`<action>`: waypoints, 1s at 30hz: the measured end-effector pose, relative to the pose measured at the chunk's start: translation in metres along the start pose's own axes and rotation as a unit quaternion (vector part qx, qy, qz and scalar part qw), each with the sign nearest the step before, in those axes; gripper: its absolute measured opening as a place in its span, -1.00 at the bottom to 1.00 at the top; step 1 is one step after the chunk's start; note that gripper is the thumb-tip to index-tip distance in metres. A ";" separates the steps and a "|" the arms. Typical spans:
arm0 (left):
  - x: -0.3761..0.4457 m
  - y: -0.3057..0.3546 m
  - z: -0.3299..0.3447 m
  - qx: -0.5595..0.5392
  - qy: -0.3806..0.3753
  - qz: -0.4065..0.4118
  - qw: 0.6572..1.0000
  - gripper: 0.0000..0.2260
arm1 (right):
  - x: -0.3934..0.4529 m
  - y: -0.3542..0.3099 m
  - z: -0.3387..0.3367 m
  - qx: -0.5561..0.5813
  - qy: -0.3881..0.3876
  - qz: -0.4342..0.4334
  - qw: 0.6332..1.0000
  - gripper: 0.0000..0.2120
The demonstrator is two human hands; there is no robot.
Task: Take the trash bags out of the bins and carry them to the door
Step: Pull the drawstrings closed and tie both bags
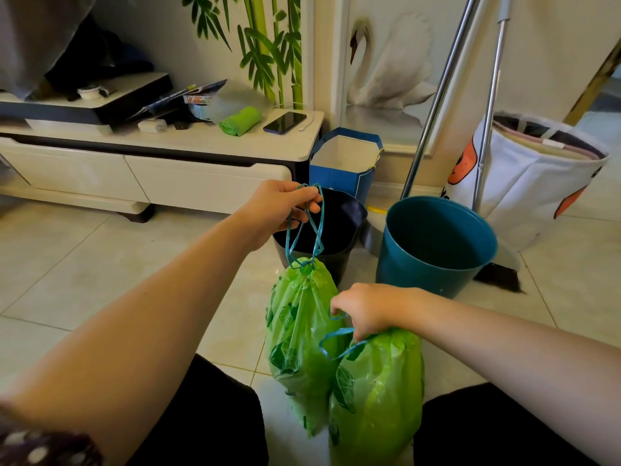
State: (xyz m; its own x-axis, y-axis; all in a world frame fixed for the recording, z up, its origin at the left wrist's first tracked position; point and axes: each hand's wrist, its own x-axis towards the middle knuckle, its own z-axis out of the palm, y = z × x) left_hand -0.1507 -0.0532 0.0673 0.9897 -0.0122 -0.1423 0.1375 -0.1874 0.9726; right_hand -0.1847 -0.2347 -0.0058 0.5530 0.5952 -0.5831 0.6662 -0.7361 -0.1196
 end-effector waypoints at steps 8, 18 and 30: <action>0.007 -0.004 -0.001 -0.016 0.006 0.001 1.000 -0.84 | -0.006 0.022 -0.019 0.188 0.056 0.000 0.980 -0.71; 0.029 0.002 0.025 -0.159 0.006 -0.032 0.987 -0.81 | -0.033 0.078 -0.080 0.579 0.210 0.120 0.779 -0.82; 0.083 -0.017 0.047 -0.248 0.009 -0.117 0.962 -0.83 | 0.016 0.149 -0.113 0.598 0.073 0.110 0.791 -0.84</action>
State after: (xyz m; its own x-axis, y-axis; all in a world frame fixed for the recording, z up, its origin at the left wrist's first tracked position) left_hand -0.0723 -0.0974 0.0301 0.9297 -0.0091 -0.3682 0.3529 0.3089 0.8832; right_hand -0.0204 -0.2987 0.0577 0.7002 0.3771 -0.6062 -0.3543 -0.5536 -0.7537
